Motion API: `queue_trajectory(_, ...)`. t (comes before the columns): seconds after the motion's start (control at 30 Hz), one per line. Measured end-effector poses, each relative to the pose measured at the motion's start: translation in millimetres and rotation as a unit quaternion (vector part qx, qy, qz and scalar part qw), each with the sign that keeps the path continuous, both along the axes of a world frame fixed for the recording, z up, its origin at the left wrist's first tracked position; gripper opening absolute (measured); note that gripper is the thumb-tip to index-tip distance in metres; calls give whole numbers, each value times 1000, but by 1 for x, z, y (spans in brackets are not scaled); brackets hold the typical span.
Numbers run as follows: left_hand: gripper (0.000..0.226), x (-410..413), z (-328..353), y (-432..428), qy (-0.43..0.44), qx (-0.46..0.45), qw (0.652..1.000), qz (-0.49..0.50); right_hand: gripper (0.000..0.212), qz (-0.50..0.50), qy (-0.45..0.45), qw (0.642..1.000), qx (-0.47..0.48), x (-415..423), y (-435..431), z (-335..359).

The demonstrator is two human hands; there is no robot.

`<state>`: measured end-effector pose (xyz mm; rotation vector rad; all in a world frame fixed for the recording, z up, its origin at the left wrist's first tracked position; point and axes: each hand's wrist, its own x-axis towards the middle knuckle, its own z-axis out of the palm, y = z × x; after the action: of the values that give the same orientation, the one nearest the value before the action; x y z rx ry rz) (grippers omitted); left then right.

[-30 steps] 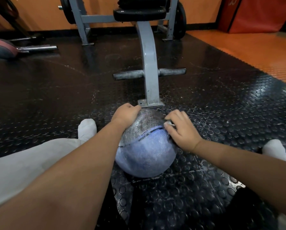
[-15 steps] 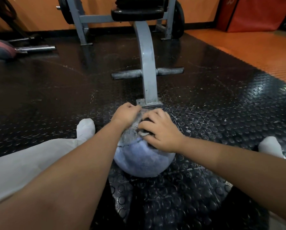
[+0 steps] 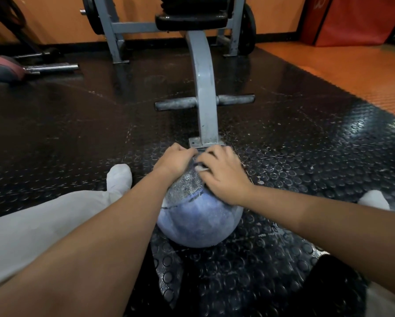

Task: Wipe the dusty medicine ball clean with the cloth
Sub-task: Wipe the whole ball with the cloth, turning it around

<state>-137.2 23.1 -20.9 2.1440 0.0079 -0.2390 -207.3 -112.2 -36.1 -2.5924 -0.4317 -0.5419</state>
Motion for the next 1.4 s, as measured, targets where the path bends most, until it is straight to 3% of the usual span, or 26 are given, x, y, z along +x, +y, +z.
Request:
queue_trajectory(0.1, 32, -5, 2, 0, -8, -19, 999, -31, 39, 13, 7, 998, -58, 9, 9, 11)
queue_trajectory(0.17, 19, -4, -1, -1, -33, 18, 999, -36, 31, -9, 104, 994, -13, 24, -1, 15)
queue_trajectory(0.23, 23, -4, -4, -7, -58, 58, 996, -36, 29, -34, 206, 977, 45, 43, -16, 13)
queue_trajectory(0.3, 20, -4, -8, -14, -83, 72, 992, -62, 25, -55, 234, 967, 79, 51, -26, 8)
queue_trajectory(0.4, 17, -2, -5, -23, -94, 87, 987, -102, 22, -87, 187, 976, 73, 35, -30, 1)
queue_trajectory(0.47, 20, 1, 0, -24, -86, 46, 990, -101, 30, -74, 88, 992, 50, 9, -22, 0)
queue_trajectory(0.53, 22, 11, -1, -22, -68, 56, 991, -96, 31, 18, -34, 999, -7, -18, -11, -2)
queue_trajectory(0.6, 29, 16, -1, -18, -30, 101, 987, -118, 27, 138, -117, 979, -88, -32, -9, -13)
queue_trajectory(0.7, 32, 13, 1, -14, -71, 144, 969, -186, 27, 235, -135, 955, -124, -28, -13, -16)
queue_trajectory(0.77, 33, 7, 5, -12, -66, 139, 967, -202, 22, 226, -131, 961, -87, -19, -17, -15)
queue_trajectory(0.87, 33, 5, 2, -7, -71, 148, 966, -198, 13, 85, -26, 993, 78, -2, -23, -8)
queue_trajectory(0.97, 33, 9, -3, -5, -91, 165, 968, -164, 12, -53, 113, 970, 209, 15, -24, -1)
queue_trajectory(1.03, 34, 11, -4, -5, -82, 183, 971, -132, 19, -106, 148, 968, 170, 18, -21, 2)
queue_trajectory(1.1, 40, 13, -4, -3, -60, 140, 985, -81, 22, -102, 105, 985, 86, 12, -12, 5)
queue_trajectory(1.23, 39, 12, -7, 6, -62, 136, 984, -93, 30, 75, -72, 992, -68, -23, 15, 7)
queue_trajectory(1.3, 34, 13, -9, 7, -61, 143, 981, -120, 30, 167, -93, 971, -145, -39, 27, 1)
queue_trajectory(1.4, 32, 8, -6, 10, -36, 98, 989, -104, 30, 206, -99, 962, -148, -38, 26, -2)
